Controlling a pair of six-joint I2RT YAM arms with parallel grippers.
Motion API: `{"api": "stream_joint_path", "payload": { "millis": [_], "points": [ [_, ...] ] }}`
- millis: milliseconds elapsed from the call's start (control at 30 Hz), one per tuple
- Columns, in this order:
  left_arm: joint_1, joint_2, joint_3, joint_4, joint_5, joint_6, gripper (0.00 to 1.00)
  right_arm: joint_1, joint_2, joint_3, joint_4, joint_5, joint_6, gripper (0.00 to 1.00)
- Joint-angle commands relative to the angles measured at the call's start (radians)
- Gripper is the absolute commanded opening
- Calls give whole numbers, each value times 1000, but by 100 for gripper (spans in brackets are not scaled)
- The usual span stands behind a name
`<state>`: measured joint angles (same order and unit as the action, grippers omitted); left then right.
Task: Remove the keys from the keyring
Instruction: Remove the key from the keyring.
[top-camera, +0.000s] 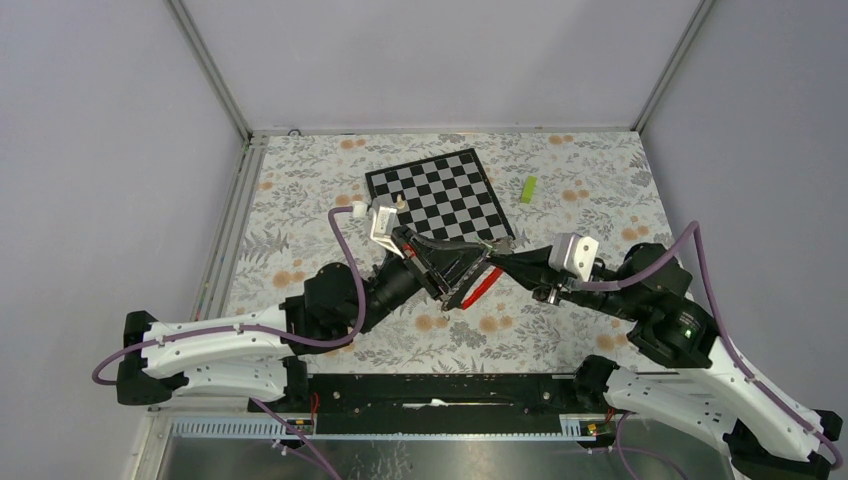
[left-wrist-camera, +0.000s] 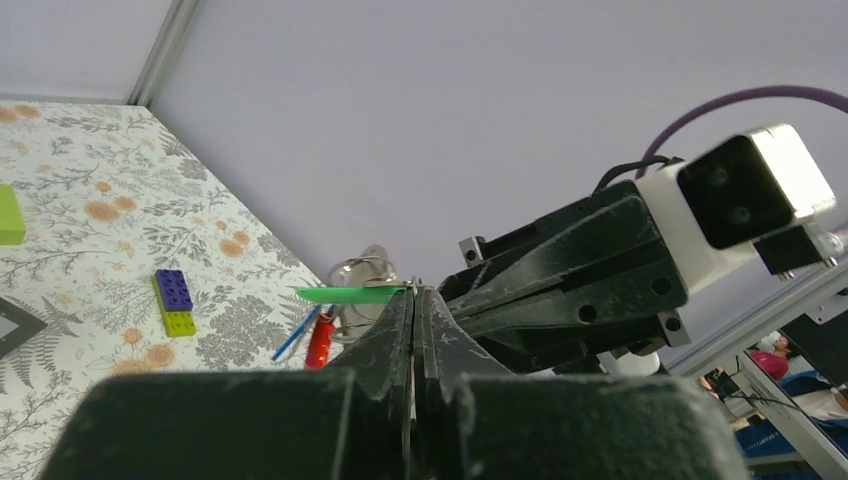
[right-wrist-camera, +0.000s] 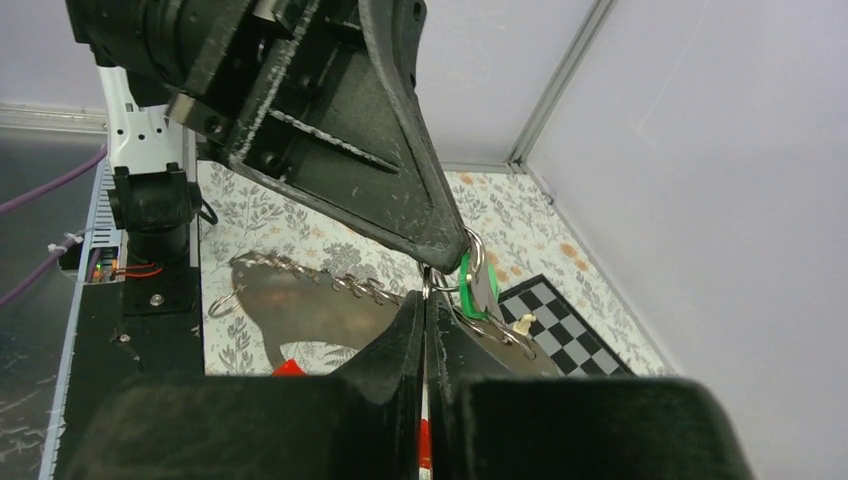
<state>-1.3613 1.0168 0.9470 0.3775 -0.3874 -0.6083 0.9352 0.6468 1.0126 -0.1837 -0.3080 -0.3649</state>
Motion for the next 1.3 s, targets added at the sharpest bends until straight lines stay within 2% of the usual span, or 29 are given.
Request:
{"api": "stream_joint_path", "payload": {
  "millis": [0,300,467,600,700,933,1133,1267],
  "points": [
    [-1,12,48,49,55,24,0,4,25,39,18,67,69,0],
    [-1,21,60,39,84,30,0,5,78,66,0,85,120,0],
    [-1,15,62,36,65,27,0,6,20,-13,106,93,138,22],
    [-1,9,61,62,45,24,0,5,-47,-106,227,58,129,33],
    [-1,5,59,90,36,19,0,4,-63,-142,242,11,116,40],
    [-1,4,56,158,34,-15,0,5,-116,-252,378,21,106,39],
    [-1,8,55,188,44,-36,0,5,-144,-332,520,62,117,31],
    [-1,14,54,190,44,-42,0,5,-157,-364,613,66,132,29]
  ]
}}
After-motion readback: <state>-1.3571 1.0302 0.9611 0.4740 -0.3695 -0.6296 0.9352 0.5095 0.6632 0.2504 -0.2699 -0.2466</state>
